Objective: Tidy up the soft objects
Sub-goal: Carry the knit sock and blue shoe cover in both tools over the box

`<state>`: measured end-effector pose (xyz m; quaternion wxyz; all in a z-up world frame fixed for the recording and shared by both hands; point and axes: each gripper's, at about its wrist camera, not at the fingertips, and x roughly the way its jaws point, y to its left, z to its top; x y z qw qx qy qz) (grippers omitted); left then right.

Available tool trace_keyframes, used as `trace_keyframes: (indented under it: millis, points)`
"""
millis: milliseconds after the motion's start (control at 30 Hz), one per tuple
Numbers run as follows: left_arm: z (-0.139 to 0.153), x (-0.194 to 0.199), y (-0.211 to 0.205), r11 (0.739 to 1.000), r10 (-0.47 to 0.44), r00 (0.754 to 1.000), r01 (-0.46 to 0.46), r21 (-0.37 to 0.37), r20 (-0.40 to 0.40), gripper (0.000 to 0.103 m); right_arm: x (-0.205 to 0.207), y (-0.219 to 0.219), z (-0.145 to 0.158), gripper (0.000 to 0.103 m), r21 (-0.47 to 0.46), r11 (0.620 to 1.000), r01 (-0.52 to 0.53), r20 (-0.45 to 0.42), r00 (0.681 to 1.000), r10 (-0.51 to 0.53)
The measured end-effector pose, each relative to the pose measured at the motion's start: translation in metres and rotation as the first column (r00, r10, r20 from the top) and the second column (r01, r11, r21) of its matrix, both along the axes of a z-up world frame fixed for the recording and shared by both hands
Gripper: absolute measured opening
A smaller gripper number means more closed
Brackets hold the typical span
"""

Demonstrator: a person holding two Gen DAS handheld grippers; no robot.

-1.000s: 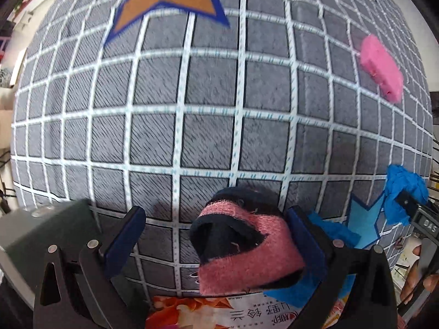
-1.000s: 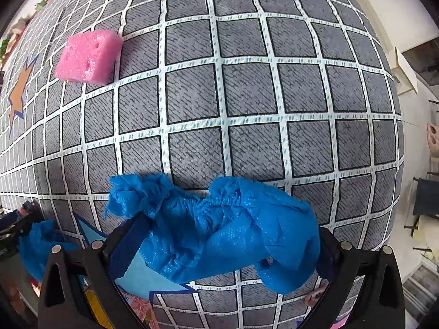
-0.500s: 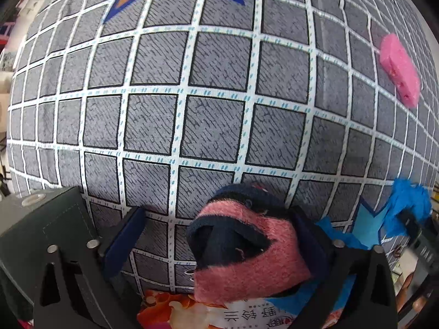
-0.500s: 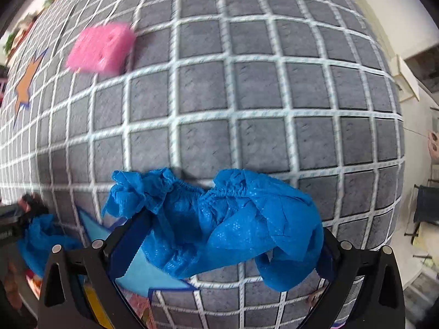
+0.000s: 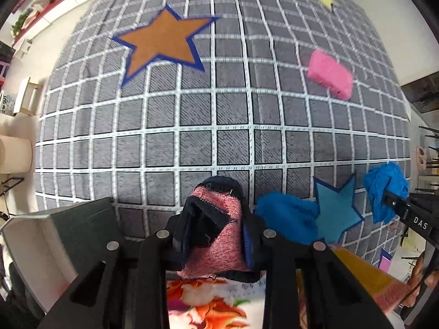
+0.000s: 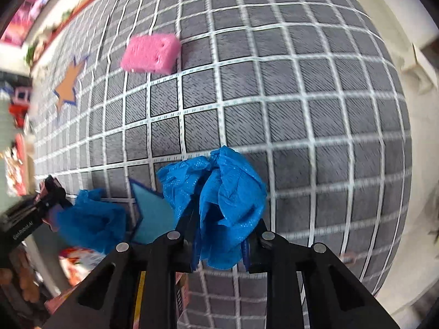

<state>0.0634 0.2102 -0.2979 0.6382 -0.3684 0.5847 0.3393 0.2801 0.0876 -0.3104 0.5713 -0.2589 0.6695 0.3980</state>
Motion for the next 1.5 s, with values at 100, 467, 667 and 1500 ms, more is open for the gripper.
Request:
trace_keyframes:
  millis: [100, 467, 667, 1500]
  points:
    - [0.017, -0.007, -0.007, 0.999, -0.009, 1.000, 0.008, 0.032, 0.017, 0.033, 0.006, -0.022, 0.015, 0.024, 0.017, 0.998, 0.054, -0.018, 0.998, -0.054]
    - [0.061, -0.032, -0.080, 0.985, -0.166, 0.984, 0.163, 0.056, 0.059, 0.033, -0.007, -0.077, 0.094, 0.024, 0.137, 0.976, 0.170, -0.047, 0.985, -0.165]
    - [0.094, -0.052, -0.101, 0.971, -0.223, 0.970, 0.212, 0.113, 0.096, 0.033, -0.046, -0.077, 0.137, 0.024, 0.207, 0.970, 0.130, -0.025, 0.992, -0.127]
    - [0.122, -0.217, -0.113, 0.969, 0.118, 0.984, -0.143, 0.199, 0.136, 0.033, -0.267, -0.007, 0.166, 0.024, 0.218, 0.884, -0.412, 0.012, 0.907, 0.420]
